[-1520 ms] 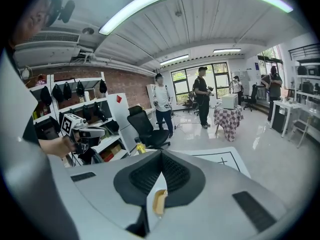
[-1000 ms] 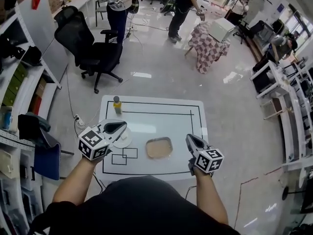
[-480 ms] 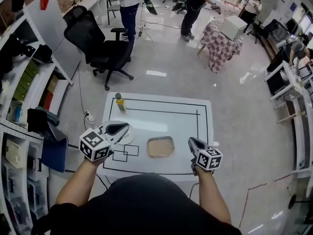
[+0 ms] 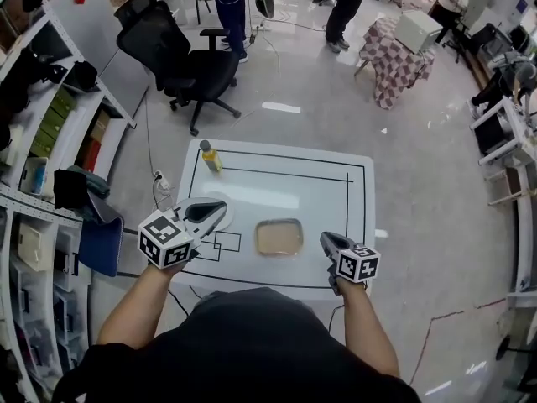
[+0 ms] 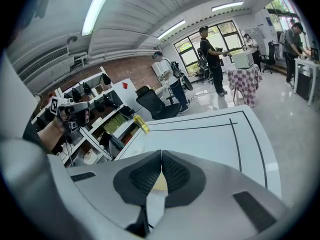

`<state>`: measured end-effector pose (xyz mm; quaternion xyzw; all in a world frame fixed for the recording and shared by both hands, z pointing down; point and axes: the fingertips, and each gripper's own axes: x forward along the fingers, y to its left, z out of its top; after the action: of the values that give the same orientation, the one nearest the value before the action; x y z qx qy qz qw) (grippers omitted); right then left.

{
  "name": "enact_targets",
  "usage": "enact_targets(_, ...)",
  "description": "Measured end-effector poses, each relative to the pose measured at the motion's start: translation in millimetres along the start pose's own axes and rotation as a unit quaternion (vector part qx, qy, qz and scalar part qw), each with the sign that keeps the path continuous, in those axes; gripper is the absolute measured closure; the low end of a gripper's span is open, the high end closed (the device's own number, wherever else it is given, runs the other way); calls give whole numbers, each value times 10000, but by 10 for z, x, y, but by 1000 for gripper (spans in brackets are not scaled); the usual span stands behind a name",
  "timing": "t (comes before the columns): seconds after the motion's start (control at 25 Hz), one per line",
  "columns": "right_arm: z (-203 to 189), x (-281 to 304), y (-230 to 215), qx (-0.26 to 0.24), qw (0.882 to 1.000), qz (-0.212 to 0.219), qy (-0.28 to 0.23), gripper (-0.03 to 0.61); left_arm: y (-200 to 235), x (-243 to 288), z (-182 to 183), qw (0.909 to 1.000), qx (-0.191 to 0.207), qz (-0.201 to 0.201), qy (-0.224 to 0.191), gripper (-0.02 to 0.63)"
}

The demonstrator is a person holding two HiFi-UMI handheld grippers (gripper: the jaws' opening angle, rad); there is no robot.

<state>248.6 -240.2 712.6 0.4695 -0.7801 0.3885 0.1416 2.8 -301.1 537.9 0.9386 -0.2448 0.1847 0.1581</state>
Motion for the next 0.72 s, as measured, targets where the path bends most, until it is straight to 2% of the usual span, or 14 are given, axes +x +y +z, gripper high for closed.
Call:
enact_targets(0.28, -277, 135, -135, 202, 9991, 159, 336, 540, -43, 118, -88, 9999, -84, 13, 132, 591)
enact_targets(0.72, -722, 352, -191, 552, 9935, 567, 821, 472, -93, 225, -191, 9995, -129, -8, 284, 591)
